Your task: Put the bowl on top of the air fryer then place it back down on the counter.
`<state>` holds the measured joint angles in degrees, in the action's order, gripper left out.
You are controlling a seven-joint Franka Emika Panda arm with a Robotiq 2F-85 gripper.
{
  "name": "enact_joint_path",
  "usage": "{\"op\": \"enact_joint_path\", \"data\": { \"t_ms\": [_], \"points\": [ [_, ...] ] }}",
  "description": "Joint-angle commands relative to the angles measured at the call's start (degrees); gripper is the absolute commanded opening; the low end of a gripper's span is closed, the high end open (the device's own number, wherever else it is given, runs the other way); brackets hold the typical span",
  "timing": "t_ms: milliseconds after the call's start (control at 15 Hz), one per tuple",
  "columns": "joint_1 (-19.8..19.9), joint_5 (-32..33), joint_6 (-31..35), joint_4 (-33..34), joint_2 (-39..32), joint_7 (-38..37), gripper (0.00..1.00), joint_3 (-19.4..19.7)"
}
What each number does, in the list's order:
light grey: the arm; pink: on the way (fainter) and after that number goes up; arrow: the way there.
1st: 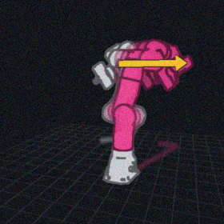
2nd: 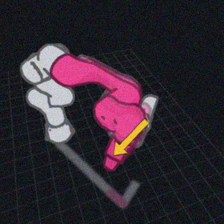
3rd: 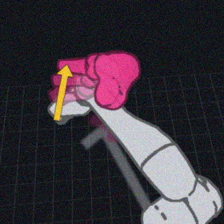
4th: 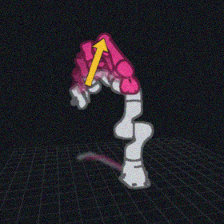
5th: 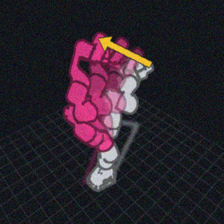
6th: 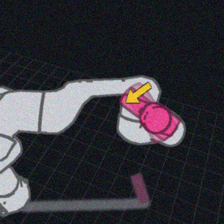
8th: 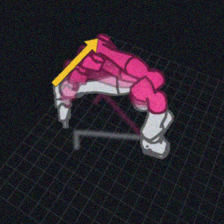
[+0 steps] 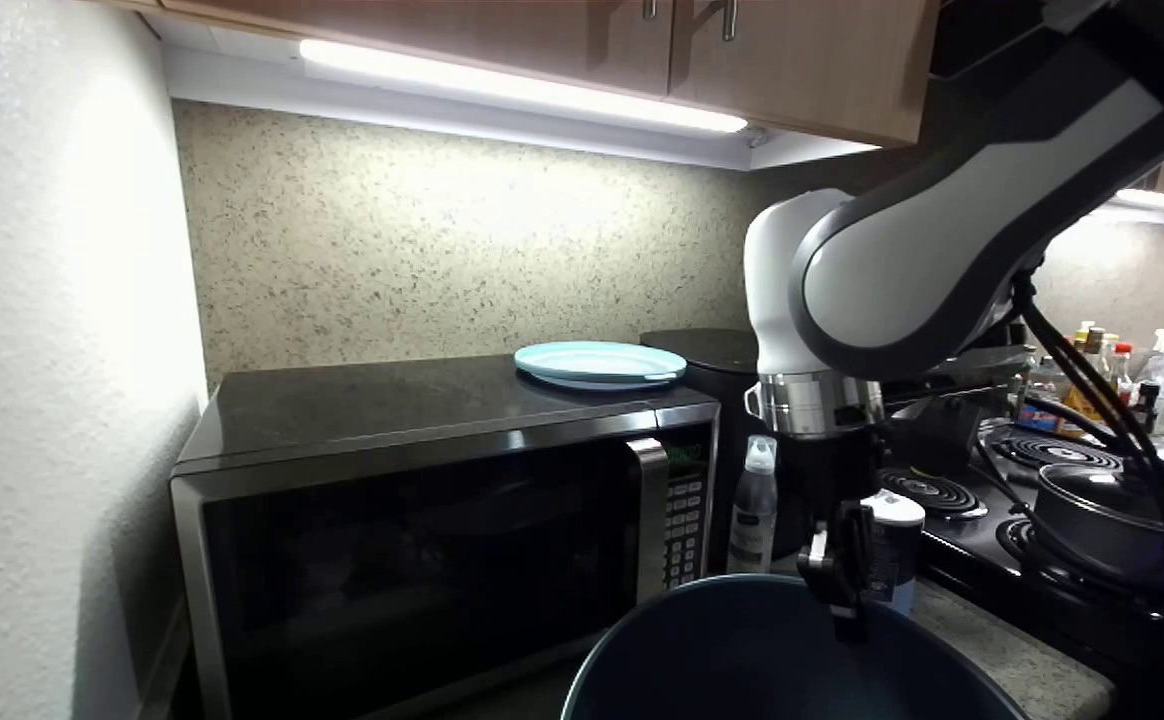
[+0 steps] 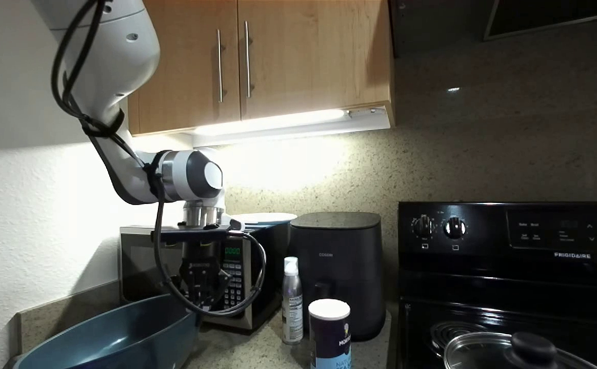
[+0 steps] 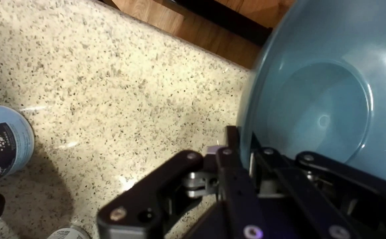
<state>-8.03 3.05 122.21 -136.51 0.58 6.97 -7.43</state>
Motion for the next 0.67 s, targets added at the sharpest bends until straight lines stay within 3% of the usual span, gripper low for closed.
{"op": "enact_joint_path", "data": {
  "t_ms": [0,600],
  "points": [
    [0.00,2.51,0.53,2.04,-1.99,1.22,0.06,-0.22],
    [-0.97,8.13,-1.53,8.23,-7.03,0.24,0.06,-1.07]
  ]
}}
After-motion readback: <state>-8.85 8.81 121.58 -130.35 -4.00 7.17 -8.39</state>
